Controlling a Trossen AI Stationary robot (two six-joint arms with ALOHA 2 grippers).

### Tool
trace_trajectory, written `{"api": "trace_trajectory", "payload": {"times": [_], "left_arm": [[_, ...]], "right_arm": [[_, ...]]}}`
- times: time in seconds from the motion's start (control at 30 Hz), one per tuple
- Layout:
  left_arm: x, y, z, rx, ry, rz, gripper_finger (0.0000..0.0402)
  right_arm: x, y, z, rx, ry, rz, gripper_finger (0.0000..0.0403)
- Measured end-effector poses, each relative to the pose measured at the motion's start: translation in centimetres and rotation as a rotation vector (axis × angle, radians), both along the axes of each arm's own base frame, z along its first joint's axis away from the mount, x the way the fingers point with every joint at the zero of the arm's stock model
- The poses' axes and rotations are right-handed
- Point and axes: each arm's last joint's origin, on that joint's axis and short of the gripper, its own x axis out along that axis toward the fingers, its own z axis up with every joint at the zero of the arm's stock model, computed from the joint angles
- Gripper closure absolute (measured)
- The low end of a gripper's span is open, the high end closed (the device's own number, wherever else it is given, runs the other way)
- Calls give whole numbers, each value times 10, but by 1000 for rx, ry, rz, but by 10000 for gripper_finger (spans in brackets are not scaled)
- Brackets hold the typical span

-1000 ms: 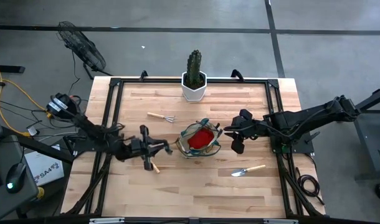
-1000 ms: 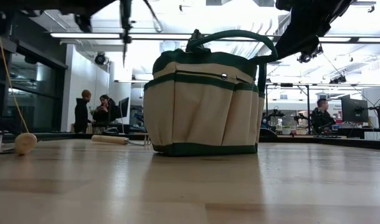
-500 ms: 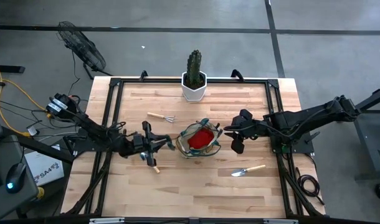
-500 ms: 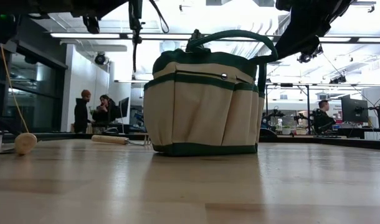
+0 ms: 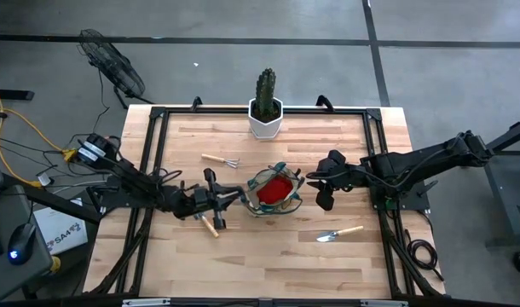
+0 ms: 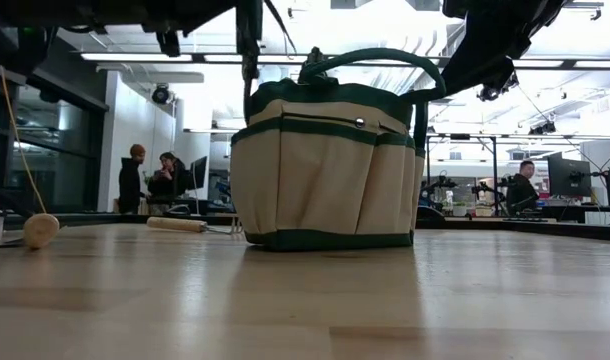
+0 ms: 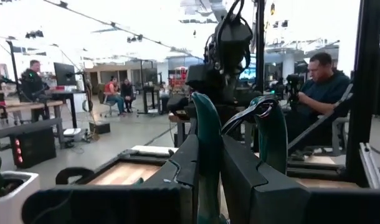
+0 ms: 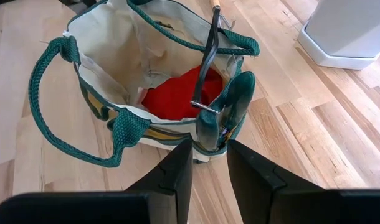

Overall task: Pick & Place Garden tools in Gardening bag
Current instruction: Put the green shears into the brown gardening bag

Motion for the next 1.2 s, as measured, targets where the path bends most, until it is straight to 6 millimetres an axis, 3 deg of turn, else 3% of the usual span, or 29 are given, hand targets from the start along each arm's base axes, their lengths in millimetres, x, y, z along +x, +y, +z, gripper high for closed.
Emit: {"api": "trace_trajectory", "payload": {"times": [0.43,0.8,1.2], "left_arm": [[2,1,-3,8,9,12,366],[9,-5,-21,55,66,-46,366],[9,-8,-19,155,49,-127,367]], "right_arm": [[0,0,0,-3,1,2,311],[0,0,0,-9,2,8,311],[0,0,0,-9,3,8,311]]}}
